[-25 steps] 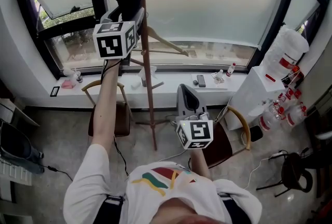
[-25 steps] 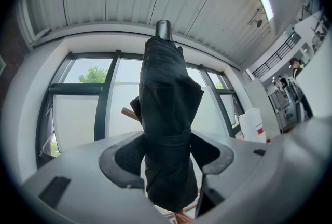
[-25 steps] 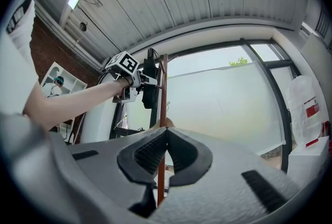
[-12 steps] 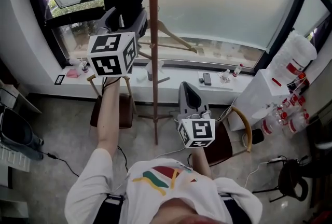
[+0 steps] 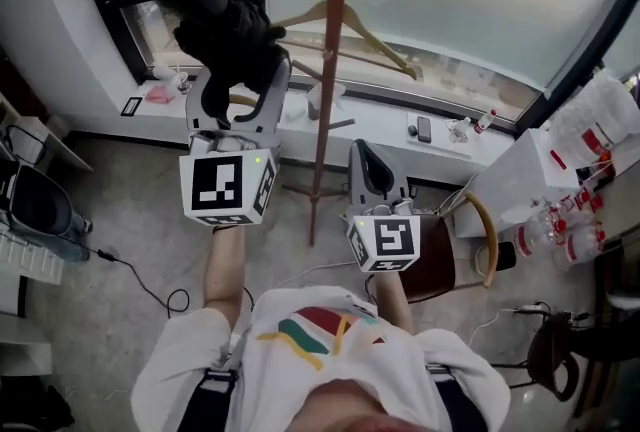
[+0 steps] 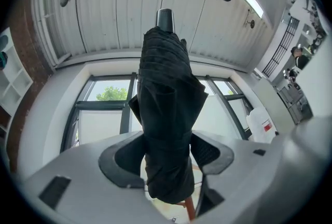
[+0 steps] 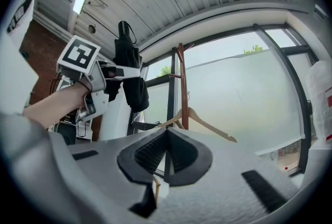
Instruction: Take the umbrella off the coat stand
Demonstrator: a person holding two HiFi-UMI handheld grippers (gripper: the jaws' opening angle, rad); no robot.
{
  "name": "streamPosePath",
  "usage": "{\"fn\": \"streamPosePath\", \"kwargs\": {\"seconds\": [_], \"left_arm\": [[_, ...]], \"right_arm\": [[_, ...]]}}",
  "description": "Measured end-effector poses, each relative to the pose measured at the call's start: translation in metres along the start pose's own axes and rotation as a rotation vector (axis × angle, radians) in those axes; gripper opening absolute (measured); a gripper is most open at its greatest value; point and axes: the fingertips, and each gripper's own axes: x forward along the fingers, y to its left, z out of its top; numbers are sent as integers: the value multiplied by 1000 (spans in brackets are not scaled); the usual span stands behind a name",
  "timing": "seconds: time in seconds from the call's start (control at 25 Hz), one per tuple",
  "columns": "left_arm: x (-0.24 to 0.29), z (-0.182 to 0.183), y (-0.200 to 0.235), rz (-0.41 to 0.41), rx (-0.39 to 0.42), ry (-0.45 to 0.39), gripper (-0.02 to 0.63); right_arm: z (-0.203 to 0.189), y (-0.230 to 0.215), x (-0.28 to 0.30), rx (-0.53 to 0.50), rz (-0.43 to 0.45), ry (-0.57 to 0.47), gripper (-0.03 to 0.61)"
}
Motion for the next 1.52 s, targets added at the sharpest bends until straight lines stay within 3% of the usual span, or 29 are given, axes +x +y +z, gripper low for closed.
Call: {"fn": "streamPosePath", "kwargs": {"seconds": [0.2,0.36,0.88,1.52], "left_arm": [[-43,-24,-5,43,-3,27,267],[-69,-59,-4,68,-71,63,267],[-93,-155,-1,103,-154,302,256],[-88,-174,-7,97,-135,332,256]], "right_arm": [[-3,16,8,-7,40,-4,0],[-5,25,17,-17,64,-3,0],[-25,35,23,-3,80,44,0],[-36,19,25,-42,17,79,0]]}}
